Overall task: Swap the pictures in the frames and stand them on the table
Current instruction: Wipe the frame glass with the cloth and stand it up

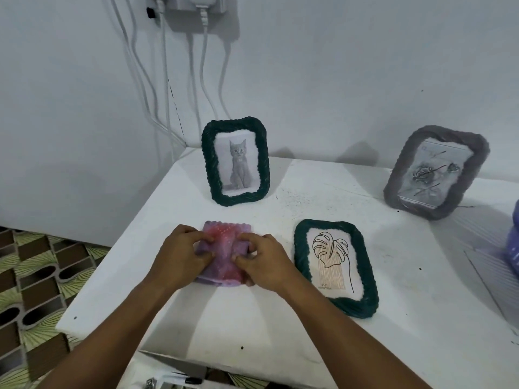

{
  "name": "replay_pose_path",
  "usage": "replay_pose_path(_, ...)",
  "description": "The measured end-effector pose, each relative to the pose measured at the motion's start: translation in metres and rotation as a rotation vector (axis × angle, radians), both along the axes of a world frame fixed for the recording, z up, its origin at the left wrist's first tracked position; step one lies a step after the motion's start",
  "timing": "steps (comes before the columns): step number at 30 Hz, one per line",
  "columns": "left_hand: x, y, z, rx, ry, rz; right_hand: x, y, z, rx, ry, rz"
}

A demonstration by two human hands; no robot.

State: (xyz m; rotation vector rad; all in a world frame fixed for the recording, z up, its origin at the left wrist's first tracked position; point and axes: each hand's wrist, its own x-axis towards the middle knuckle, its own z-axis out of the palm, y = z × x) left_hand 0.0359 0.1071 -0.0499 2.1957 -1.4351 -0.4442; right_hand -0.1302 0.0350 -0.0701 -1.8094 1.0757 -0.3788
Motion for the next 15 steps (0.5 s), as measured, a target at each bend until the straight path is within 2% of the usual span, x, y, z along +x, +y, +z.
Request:
replay_pose_path(3, -0.022, -0.005, 0.011, -0.188, 0.081, -0.011, -0.023, -0.002, 0.008, -0.017, -0.015, -0.029)
replay_pose_path(6, -0.052, -0.013, 0.021, -0.229, 0.208, -0.140, -0.065, -0.009, 0.020, -0.112, -0.011, -0.148)
replay_pose_path(11, -0.099, -0.037, 0.016, -0.021, 0.224, -0.353, -0.129, -0.025, 0.036, -0.208, 0.015, -0.387)
replay_pose_path(13, -0.111, -0.048, 0.011, 0.062, 0.160, -0.377, -0.145, -0.029, 0.037, -0.248, 0.113, -0.392)
replay_pose_path(15, -0.120, -0.057, 0.009, 0.130, 0.126, -0.402, -0.159, -0.033, 0.033, -0.221, 0.296, -0.387)
